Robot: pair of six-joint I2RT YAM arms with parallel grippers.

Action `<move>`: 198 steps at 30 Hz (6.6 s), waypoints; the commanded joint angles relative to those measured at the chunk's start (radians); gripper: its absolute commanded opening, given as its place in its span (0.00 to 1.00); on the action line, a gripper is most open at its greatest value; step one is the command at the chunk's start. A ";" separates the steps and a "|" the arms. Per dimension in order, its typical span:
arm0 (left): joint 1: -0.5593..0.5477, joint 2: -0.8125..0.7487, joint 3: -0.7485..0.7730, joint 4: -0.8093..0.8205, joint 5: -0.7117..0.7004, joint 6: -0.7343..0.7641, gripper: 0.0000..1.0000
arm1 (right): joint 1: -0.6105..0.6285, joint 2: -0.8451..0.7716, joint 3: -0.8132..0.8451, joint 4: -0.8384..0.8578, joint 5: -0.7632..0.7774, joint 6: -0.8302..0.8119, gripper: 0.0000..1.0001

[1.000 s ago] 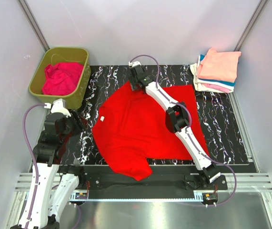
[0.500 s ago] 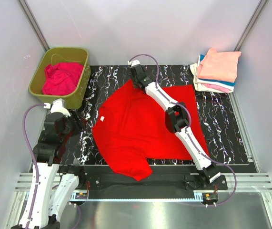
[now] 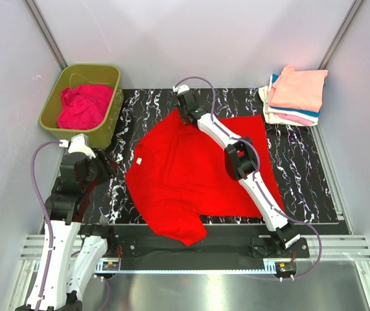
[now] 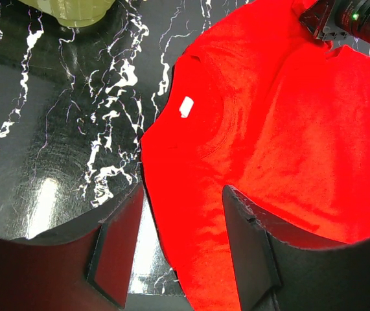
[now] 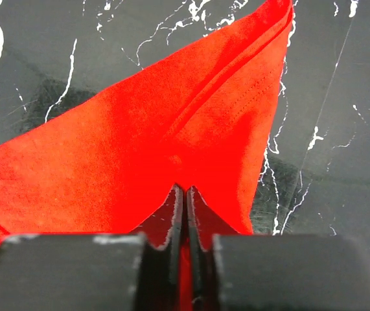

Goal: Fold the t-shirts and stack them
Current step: Flatten the tshirt out, then fold the tshirt

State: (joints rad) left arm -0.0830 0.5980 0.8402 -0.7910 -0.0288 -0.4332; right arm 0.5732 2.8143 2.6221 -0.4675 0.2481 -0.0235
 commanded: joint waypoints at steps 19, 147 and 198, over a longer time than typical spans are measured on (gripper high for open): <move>0.006 0.009 -0.009 0.047 0.023 0.019 0.56 | -0.341 -0.135 -0.220 0.282 -0.523 0.644 0.01; -0.110 0.124 0.039 -0.040 -0.085 -0.051 0.73 | -0.096 -0.532 -0.371 0.644 -0.709 0.909 1.00; -1.477 1.119 0.241 -0.163 -0.418 -0.633 0.59 | -0.090 -1.899 -1.794 -0.223 -0.076 0.703 1.00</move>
State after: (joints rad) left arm -1.5558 1.7107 1.0492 -0.9360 -0.3840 -1.0744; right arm 0.4824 0.9333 0.8341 -0.6868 0.1402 0.6849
